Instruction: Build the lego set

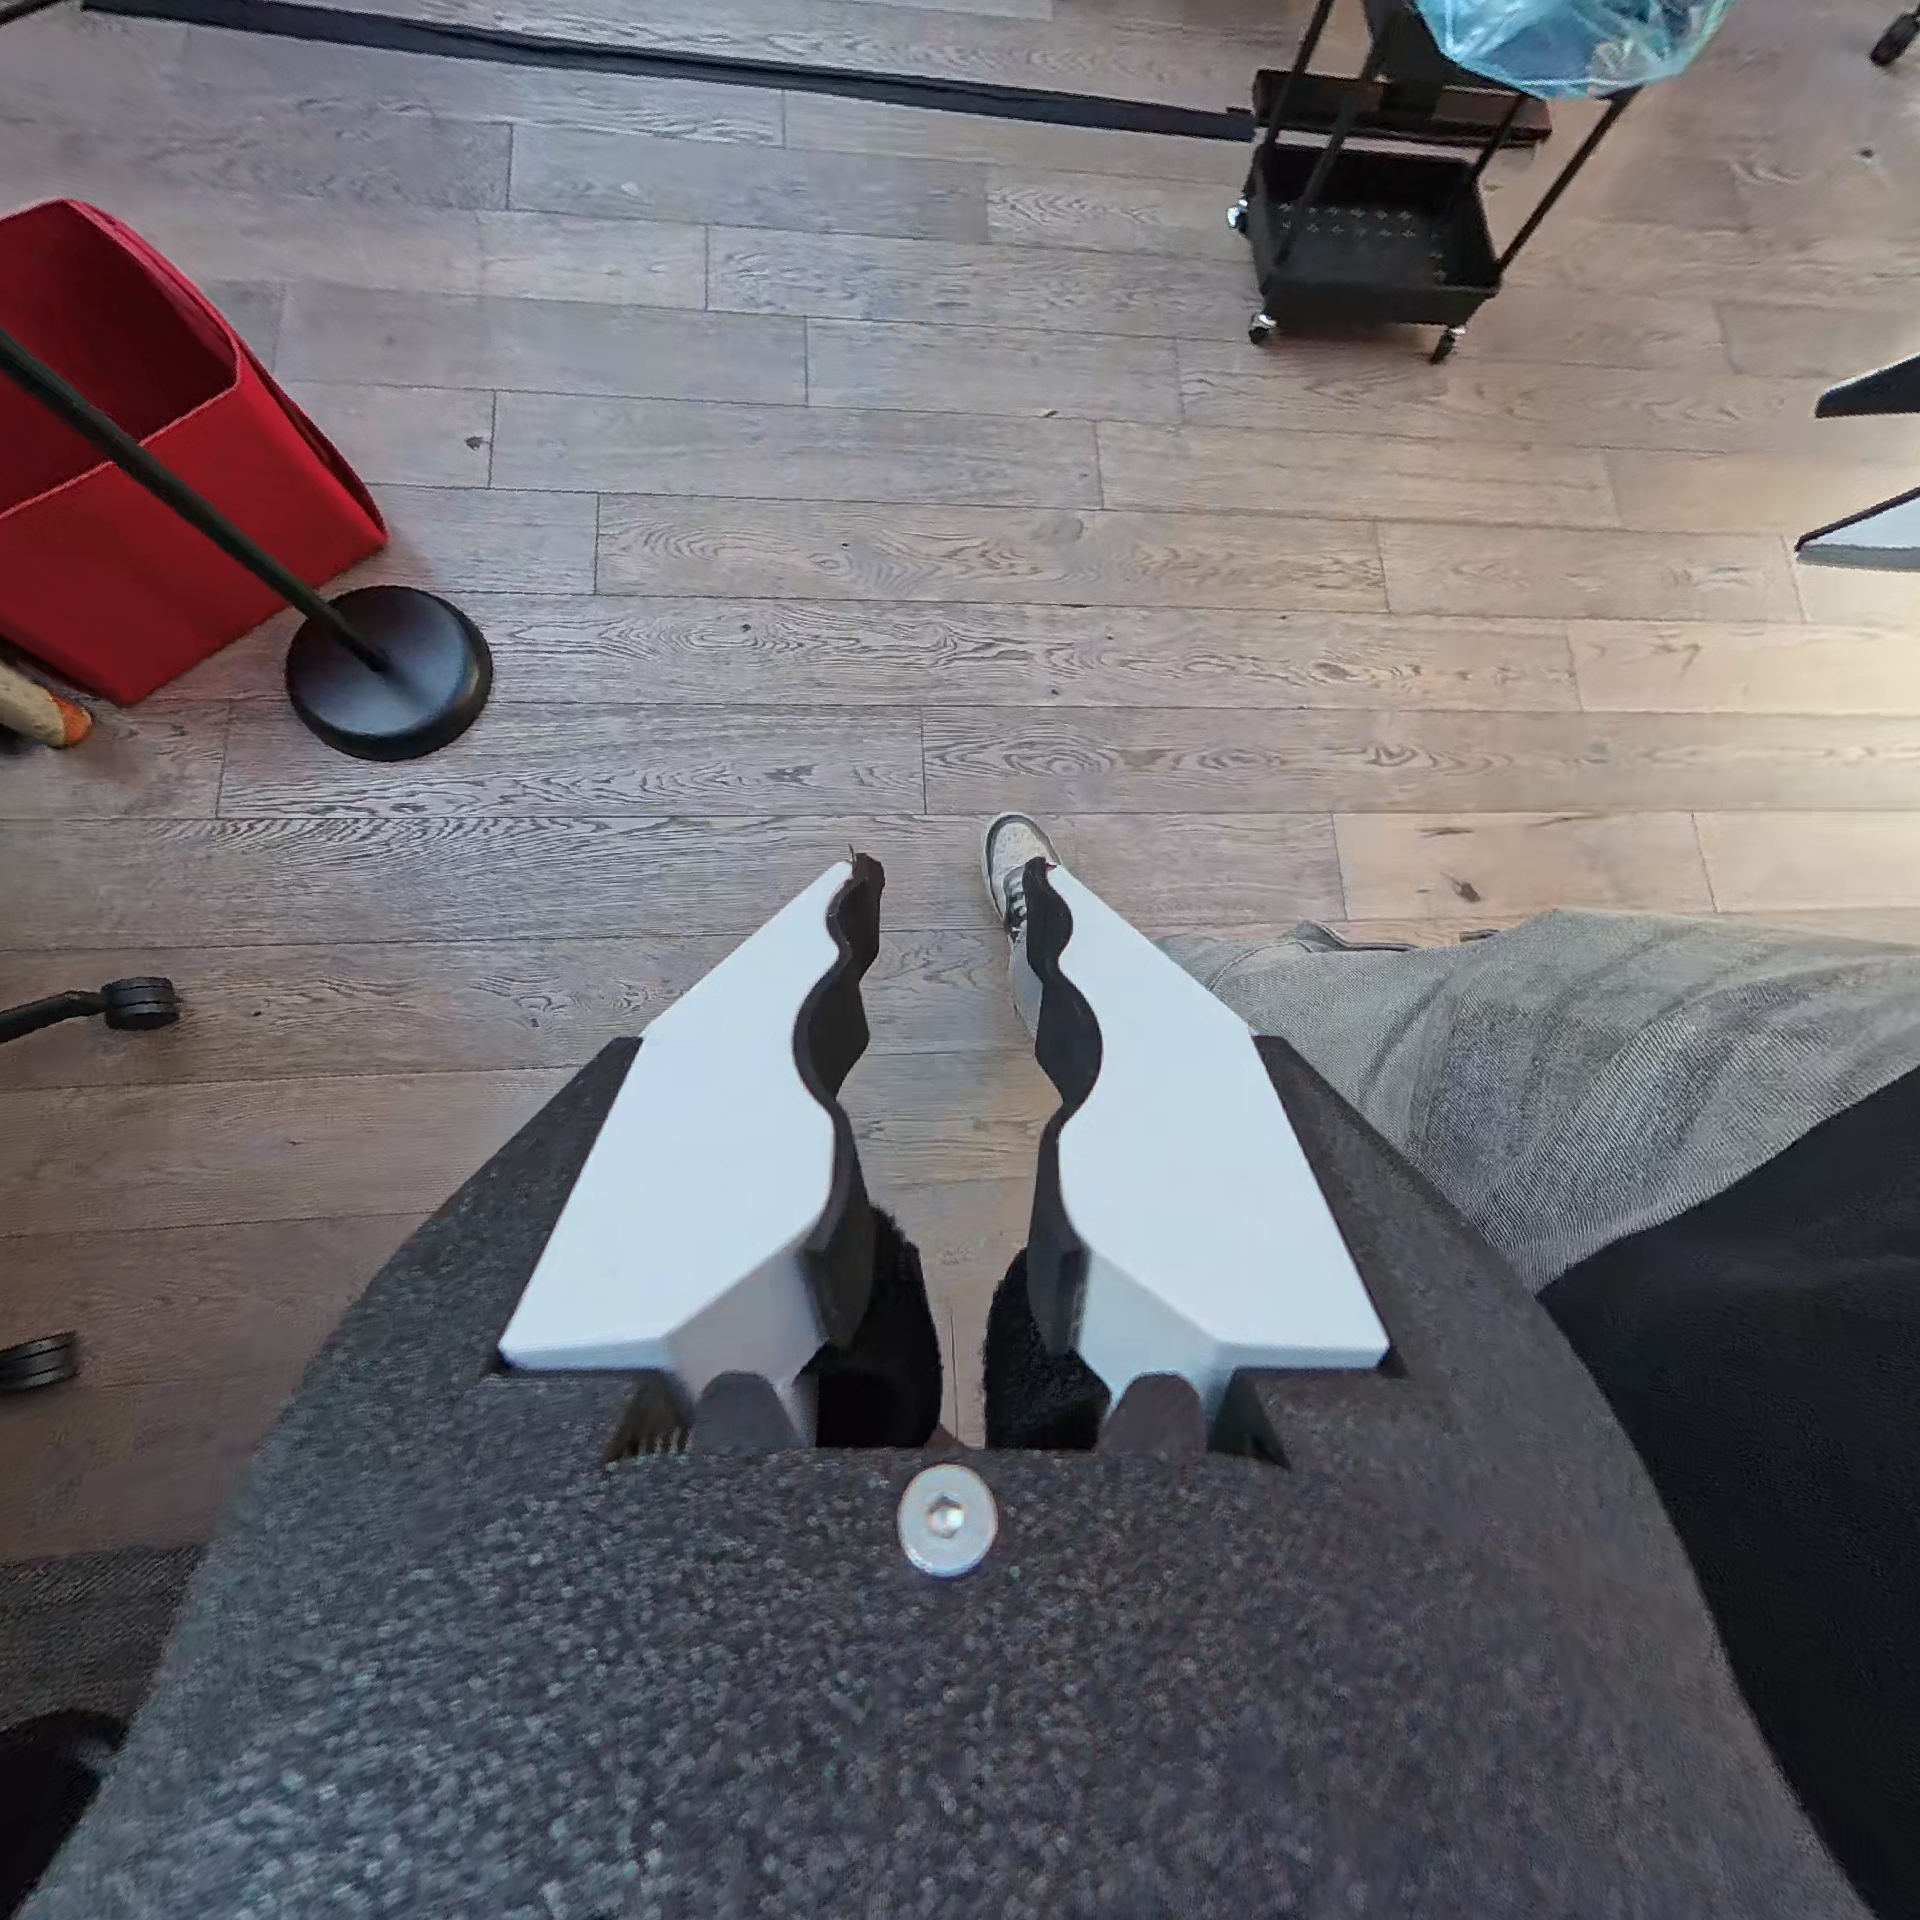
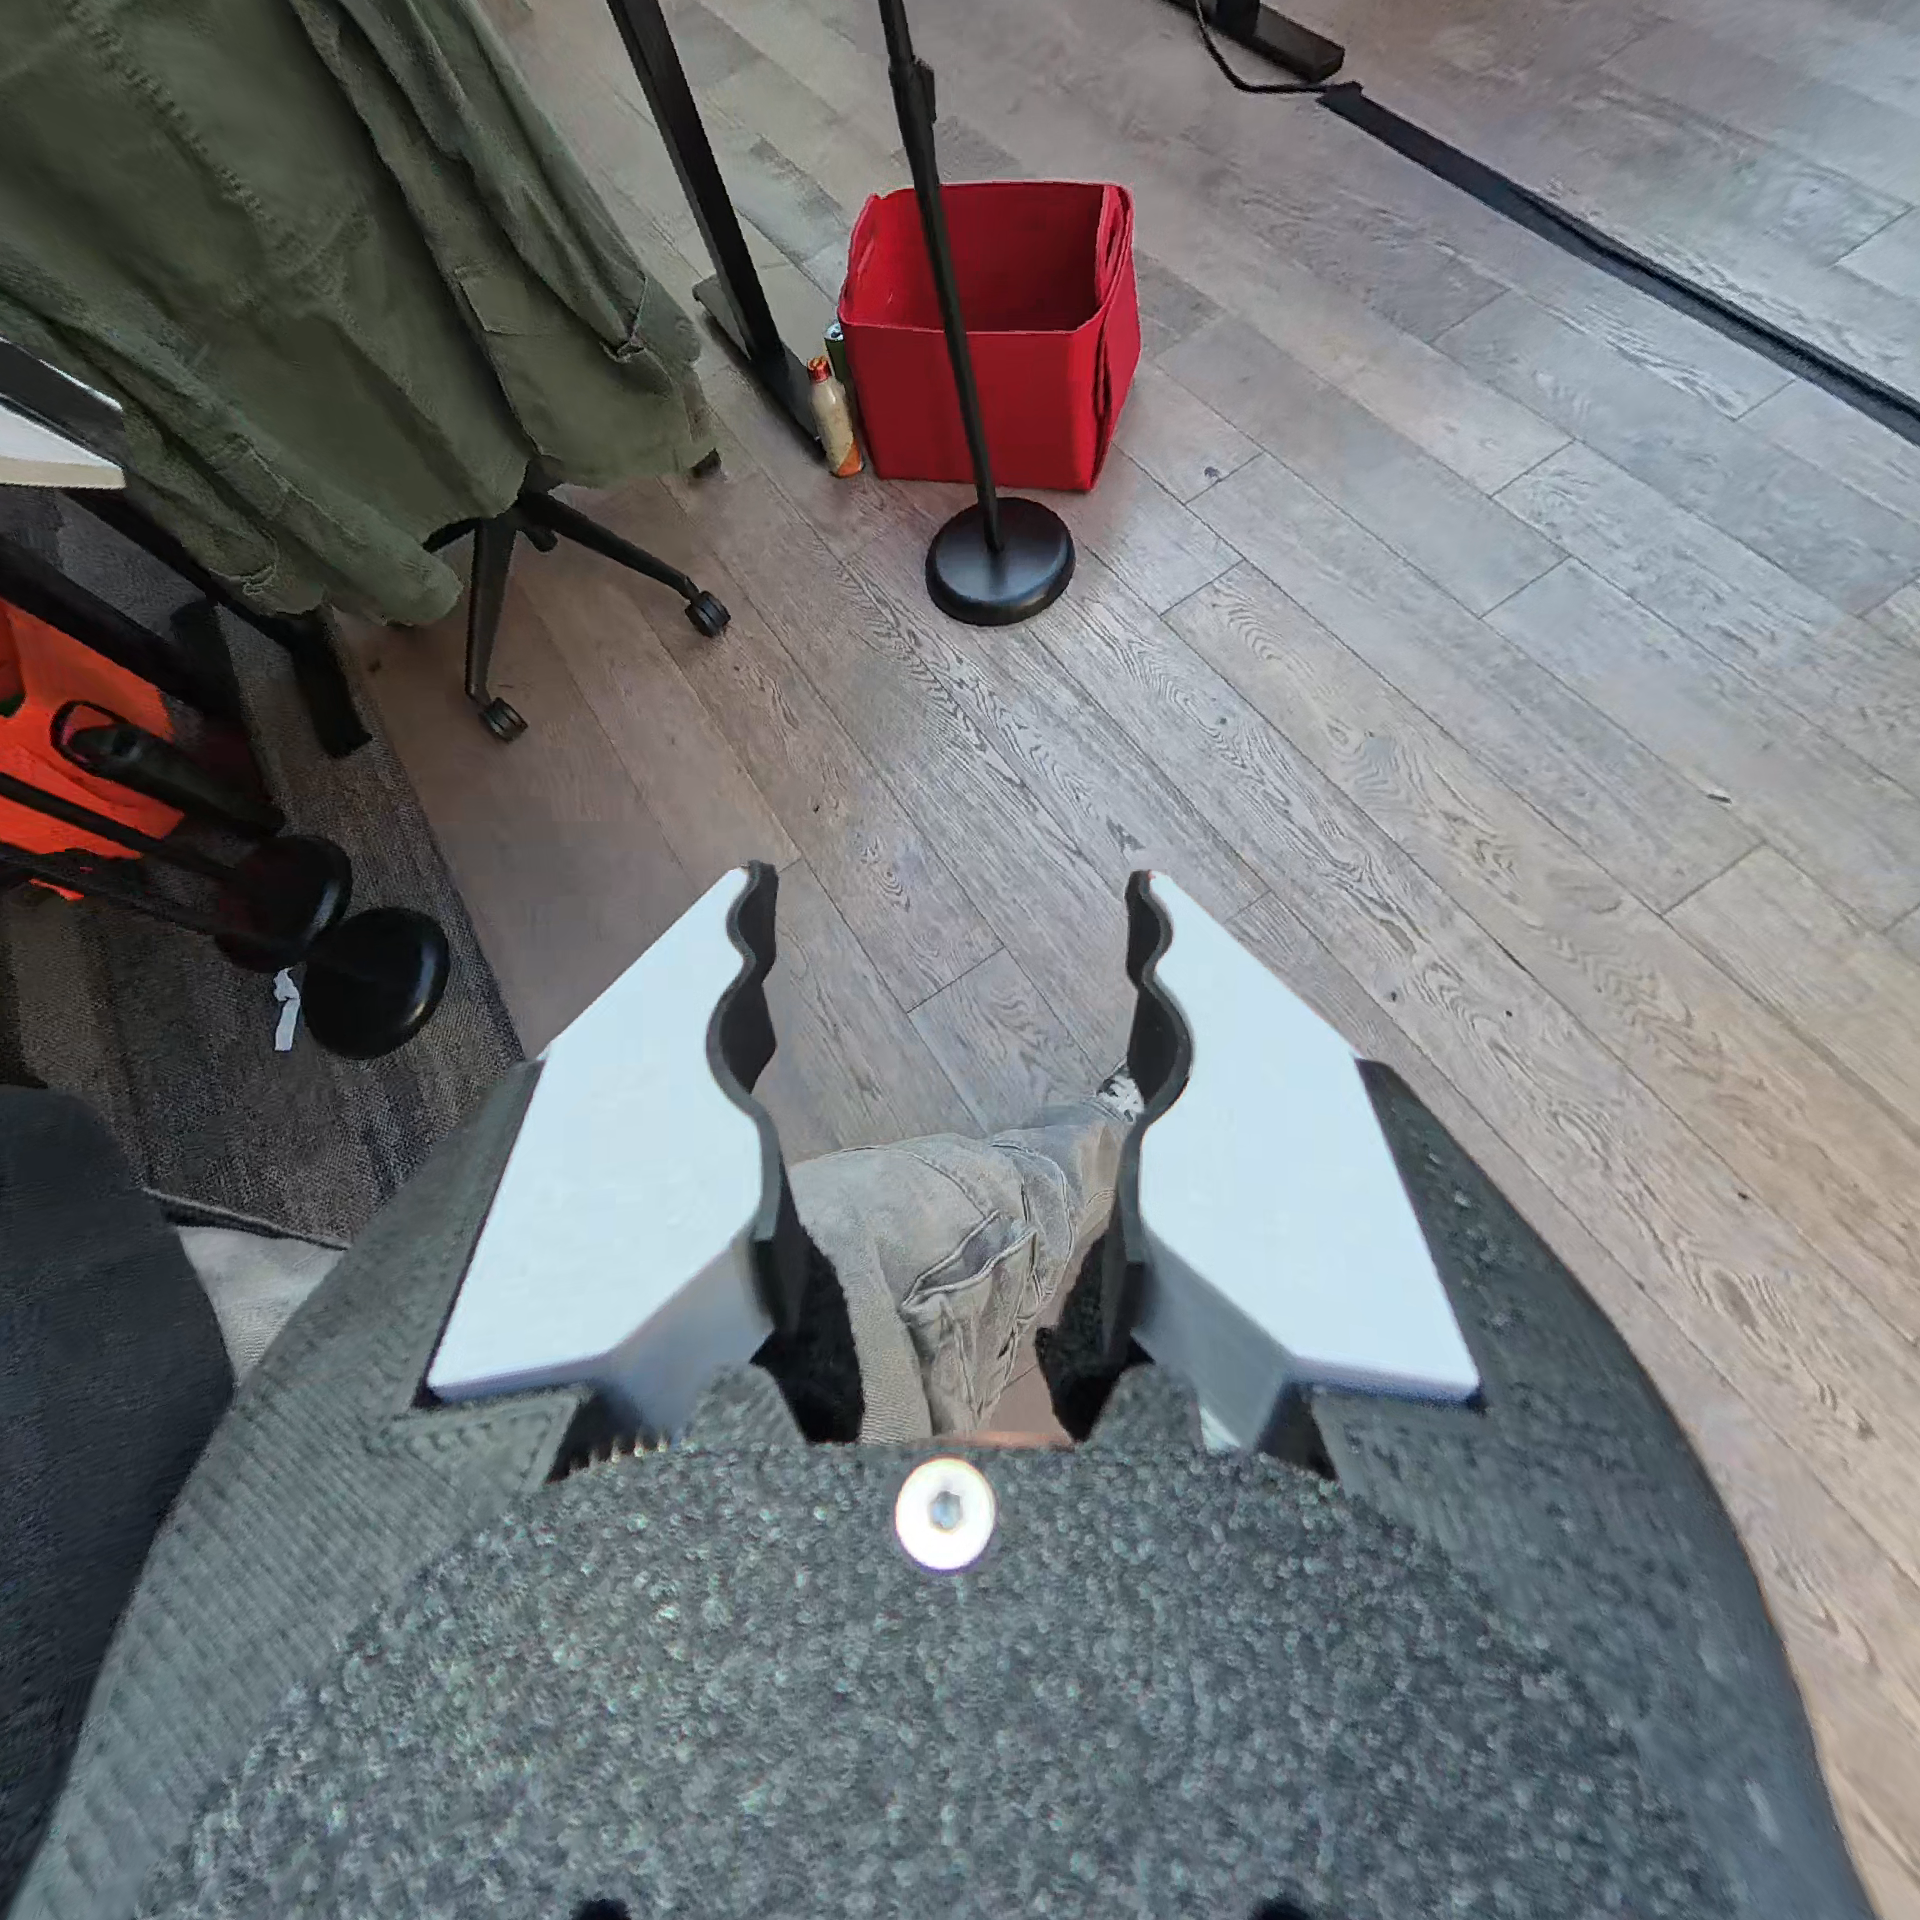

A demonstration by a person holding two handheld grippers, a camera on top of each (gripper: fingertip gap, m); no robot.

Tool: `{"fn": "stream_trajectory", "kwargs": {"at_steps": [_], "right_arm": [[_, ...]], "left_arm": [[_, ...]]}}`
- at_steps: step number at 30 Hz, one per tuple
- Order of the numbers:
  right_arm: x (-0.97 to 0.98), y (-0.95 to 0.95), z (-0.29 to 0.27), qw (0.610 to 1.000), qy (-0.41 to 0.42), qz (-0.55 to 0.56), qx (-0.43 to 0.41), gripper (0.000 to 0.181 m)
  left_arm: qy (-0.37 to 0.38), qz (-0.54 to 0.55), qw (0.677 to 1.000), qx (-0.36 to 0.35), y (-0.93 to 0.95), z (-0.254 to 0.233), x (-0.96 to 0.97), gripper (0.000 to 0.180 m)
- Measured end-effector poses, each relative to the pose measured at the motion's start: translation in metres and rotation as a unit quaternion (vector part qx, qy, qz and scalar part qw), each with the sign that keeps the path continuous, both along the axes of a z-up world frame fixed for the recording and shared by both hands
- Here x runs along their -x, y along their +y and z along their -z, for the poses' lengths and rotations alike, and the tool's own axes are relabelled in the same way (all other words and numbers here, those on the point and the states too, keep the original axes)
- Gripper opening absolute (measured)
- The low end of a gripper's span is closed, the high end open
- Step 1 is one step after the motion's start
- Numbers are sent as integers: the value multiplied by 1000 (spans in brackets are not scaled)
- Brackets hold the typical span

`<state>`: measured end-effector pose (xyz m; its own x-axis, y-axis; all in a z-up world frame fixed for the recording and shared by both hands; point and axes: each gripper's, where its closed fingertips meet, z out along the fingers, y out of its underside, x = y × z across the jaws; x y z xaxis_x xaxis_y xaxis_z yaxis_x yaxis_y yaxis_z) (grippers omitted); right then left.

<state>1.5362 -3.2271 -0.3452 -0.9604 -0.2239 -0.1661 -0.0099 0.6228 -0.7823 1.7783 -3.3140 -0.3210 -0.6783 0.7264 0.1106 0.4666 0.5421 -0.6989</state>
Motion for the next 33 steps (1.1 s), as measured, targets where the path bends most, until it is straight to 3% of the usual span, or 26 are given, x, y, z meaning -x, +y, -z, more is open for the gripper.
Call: {"fn": "stream_trajectory", "kwargs": {"at_steps": [1, 5, 12, 17, 22, 27, 33], "right_arm": [[15, -32, 4, 1000, 0, -8, -1, 68], [79, -156, -7, 999, -18, -30, -5, 67], [183, -374, -32, 997, 1, -73, 0, 67], [231, -549, -30, 994, 23, -101, 16, 67], [252, -732, -26, 994, 28, -104, 23, 68], [243, -911, -54, 991, -6, -132, 26, 69], [230, -1108, -57, 978, 15, -208, 19, 69]], "left_arm": [[-2, -11, 1000, -8, -30, 4, 14, 26], [-13, -46, 998, -44, -145, -3, 71, 26], [-4, -81, 996, -27, -346, -36, 155, 26], [31, -110, 993, -36, -495, -21, 200, 26], [56, -118, 990, -45, -670, -2, 233, 26], [85, -166, 981, -50, -857, -23, 241, 26], [80, -191, 978, -35, -1040, -40, 226, 26]]}}
